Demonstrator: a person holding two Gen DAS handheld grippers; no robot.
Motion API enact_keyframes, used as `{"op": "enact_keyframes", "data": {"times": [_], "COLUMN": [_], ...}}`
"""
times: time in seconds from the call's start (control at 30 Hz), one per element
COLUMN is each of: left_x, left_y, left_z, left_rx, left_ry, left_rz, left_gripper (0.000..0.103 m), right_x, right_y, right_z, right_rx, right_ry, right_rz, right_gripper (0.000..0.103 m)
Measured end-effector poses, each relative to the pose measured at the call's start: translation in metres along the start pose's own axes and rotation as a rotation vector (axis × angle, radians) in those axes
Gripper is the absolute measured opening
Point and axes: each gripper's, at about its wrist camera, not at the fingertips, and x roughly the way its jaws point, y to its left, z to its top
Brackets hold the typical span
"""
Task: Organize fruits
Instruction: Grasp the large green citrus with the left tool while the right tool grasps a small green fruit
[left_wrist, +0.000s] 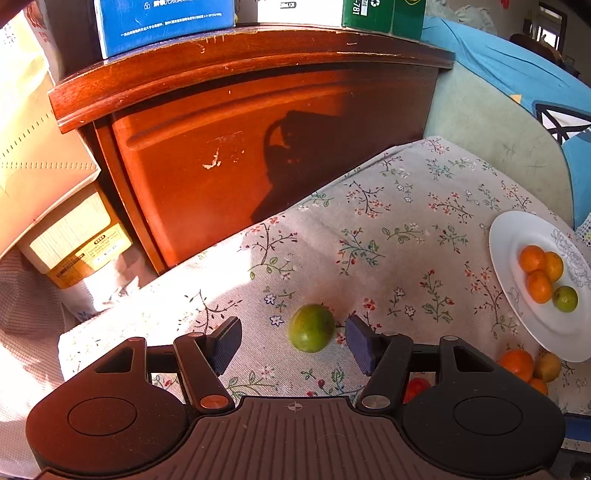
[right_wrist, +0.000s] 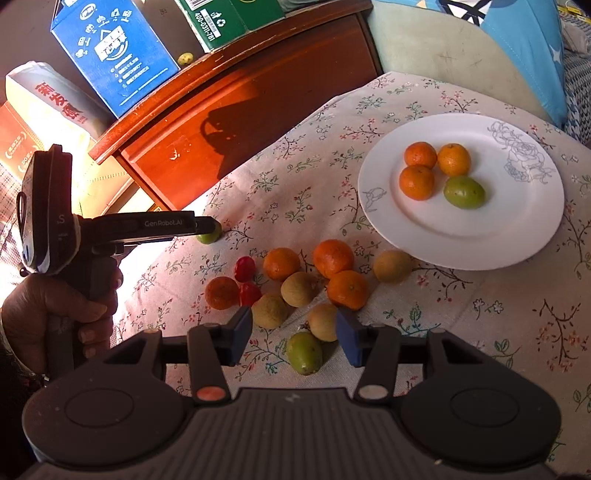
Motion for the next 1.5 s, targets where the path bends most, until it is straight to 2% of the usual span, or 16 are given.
{"op": "enact_keyframes", "data": {"times": [0.2,0.27,0.33,0.47,0.7,0.97,1.03,1.2,1.33,1.5], "left_x": [0.012,0.015,0.019,0.020,0.008,-0.036,-0.043,-0.060,-0.071,-0.079], "left_y": [-0.007,-0.013,-0.014,-0.018,-0.020,-0.032,-0.037,-0.052,-0.055,-0.057], "left_z": [0.000,0.000,-0.002,-0.005,0.000,0.011,0.009,0.002,-0.003,-0.009], "left_rx": [0.045,0.076,0.078,0.108,0.097,0.049,0.043,0.084,0.070,0.050], "left_ry": [-0.005,-0.002,0.018,0.016,-0.023,-0.113,-0.116,-0.145,-0.153,-0.148], "left_rz": [-0.030,-0.022,-0.023,-0.022,-0.028,-0.102,-0.117,-0.118,-0.130,-0.151], "left_gripper": [0.060,0.051,0.037,0.027,0.027,0.027,0.027,0.027,0.027,0.027], "right_x": [0.001,0.001,0.001,0.003,0.009,0.012,0.016,0.019,0.021,0.021], "right_y": [0.001,-0.002,-0.004,-0.004,-0.002,0.001,0.003,0.008,0.010,0.012], "right_z": [0.001,0.000,-0.001,-0.005,-0.009,-0.015,-0.018,-0.021,-0.021,-0.023], "right_rx": [0.005,0.009,0.012,-0.007,-0.036,-0.059,-0.063,-0.110,-0.137,-0.171], "right_ry": [0.001,0.005,0.012,0.031,0.036,0.061,0.073,0.055,0.045,0.039], "right_rz": [0.000,-0.003,-0.007,-0.010,-0.045,-0.039,-0.041,-0.063,-0.079,-0.093], "right_gripper": [0.053,0.053,0.053,0.054,0.054,0.053,0.047,0.044,0.037,0.033]}}
